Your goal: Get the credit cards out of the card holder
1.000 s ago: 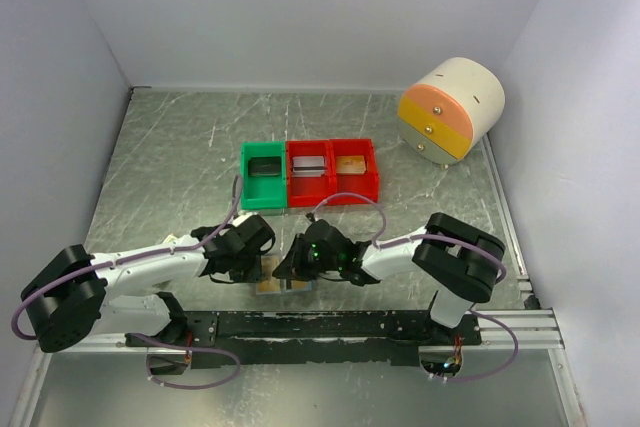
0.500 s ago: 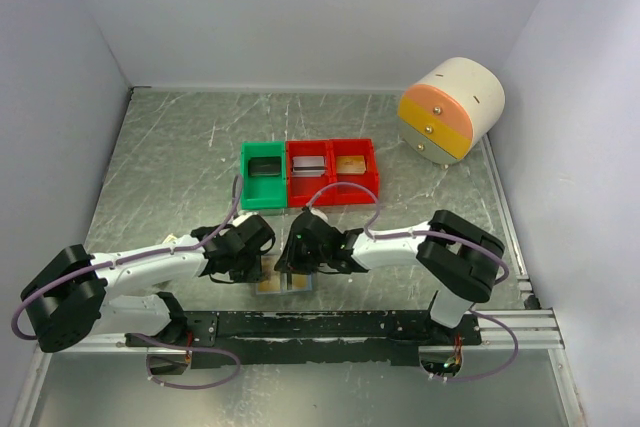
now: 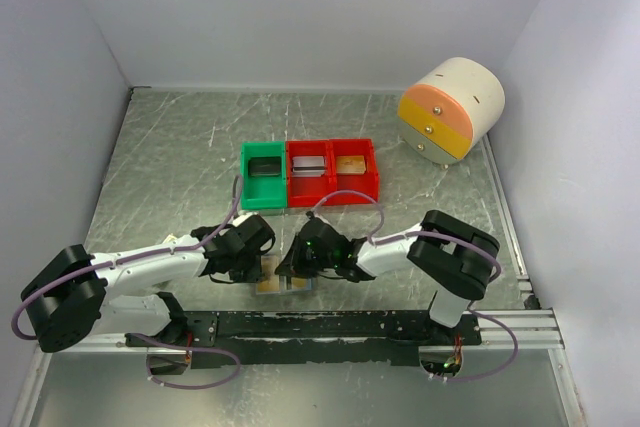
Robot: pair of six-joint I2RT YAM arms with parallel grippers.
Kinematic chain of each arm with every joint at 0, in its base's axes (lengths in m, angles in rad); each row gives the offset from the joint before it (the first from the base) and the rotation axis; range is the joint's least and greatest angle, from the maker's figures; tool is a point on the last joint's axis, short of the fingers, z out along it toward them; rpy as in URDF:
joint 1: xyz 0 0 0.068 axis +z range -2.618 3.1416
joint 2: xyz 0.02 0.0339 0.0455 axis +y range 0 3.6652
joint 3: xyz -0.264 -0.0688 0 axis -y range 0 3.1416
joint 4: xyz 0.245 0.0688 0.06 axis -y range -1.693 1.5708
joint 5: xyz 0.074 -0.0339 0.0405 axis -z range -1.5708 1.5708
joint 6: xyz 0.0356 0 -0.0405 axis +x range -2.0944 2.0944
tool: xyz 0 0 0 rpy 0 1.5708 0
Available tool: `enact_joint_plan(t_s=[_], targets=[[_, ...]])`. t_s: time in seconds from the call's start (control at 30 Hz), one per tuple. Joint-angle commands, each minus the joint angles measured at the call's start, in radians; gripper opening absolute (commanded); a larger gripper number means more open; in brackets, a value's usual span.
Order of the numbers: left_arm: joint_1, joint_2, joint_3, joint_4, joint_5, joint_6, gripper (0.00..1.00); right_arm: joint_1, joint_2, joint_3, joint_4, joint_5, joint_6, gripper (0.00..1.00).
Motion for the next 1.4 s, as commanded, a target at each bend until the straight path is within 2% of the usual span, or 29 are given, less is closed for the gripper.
enact_joint_plan(t_s=[0.0,0.07,0.17,0.47,0.6,0.67,0.87,1.0,1.07,1.2,1.37], targets=[[0.004,0.009,-0.01,0.02,0.009,0.005,0.2,-0.002,0.002,-0.077,0.18,-0.042,0.039,0.06],[0.004,0.007,-0.006,0.01,0.004,0.005,0.2,-0.006,-0.014,-0.104,0.234,-0.051,0.047,0.0],[0.004,0.007,-0.004,0.007,0.001,0.003,0.2,-0.009,-0.047,-0.121,0.247,-0.055,0.031,0.0],[0.004,0.017,-0.002,0.012,0.004,0.005,0.19,-0.02,-0.124,-0.102,0.047,-0.021,-0.017,0.0],[0.004,0.02,-0.002,0.019,0.008,0.008,0.2,-0.021,-0.105,-0.094,0.027,-0.032,-0.007,0.0],[0.004,0.023,-0.001,0.02,0.009,0.01,0.19,-0.02,-0.099,-0.103,0.058,-0.032,0.01,0.0],[0.004,0.022,-0.005,0.029,0.018,0.014,0.19,-0.021,-0.027,-0.089,0.178,-0.079,0.05,0.14],[0.004,0.021,-0.002,0.02,0.012,0.014,0.19,-0.02,0.021,-0.097,0.253,-0.086,0.085,0.14],[0.004,0.014,-0.002,0.011,0.005,0.009,0.19,-0.02,0.023,-0.117,0.272,-0.078,0.092,0.09],[0.003,-0.01,-0.01,0.007,-0.01,0.002,0.24,-0.02,-0.017,-0.14,0.253,-0.056,0.081,0.04],[0.004,-0.017,0.005,0.002,-0.019,0.004,0.35,-0.022,-0.016,-0.153,0.259,-0.07,0.084,0.03]])
